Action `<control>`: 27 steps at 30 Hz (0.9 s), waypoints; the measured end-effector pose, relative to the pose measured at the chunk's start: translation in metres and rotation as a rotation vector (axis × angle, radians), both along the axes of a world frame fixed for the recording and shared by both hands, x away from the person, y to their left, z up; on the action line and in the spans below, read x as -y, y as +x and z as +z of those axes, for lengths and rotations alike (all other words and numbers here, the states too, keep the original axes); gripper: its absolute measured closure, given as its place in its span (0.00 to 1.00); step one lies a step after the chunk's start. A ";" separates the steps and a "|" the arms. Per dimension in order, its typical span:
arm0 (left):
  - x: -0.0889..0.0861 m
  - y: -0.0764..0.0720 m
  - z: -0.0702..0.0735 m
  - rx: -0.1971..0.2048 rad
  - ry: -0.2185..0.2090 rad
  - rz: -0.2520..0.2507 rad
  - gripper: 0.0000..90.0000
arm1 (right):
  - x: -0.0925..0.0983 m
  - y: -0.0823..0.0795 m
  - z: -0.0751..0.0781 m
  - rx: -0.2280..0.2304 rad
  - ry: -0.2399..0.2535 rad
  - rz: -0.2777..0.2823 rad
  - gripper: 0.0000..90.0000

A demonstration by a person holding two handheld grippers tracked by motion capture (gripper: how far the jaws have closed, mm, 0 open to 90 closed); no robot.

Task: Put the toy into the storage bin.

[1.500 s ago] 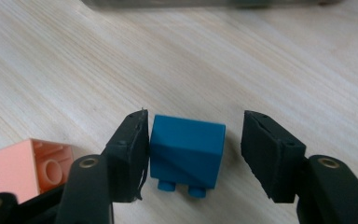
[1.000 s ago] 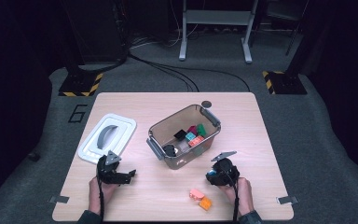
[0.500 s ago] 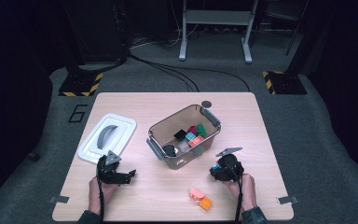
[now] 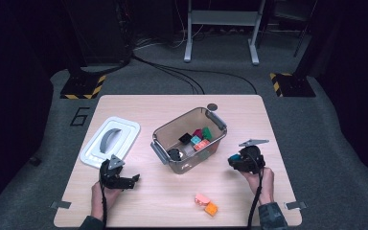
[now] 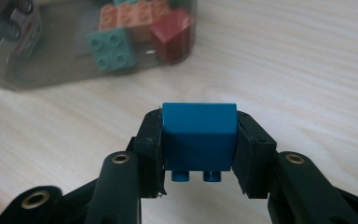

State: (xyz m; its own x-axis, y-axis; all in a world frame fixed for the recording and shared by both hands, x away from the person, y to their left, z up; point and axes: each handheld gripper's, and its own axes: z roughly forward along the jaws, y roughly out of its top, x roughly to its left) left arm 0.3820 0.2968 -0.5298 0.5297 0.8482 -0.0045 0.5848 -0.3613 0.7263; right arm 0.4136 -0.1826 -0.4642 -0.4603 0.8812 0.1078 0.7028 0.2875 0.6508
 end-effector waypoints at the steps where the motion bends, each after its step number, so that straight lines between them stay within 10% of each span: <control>1: 0.000 0.000 0.000 -0.001 0.000 -0.001 0.07 | 0.002 0.003 0.001 0.001 0.004 -0.003 0.65; 27: 0.000 0.000 0.000 -0.002 0.000 -0.001 0.07 | 0.007 0.062 0.045 0.068 -0.009 -0.061 0.65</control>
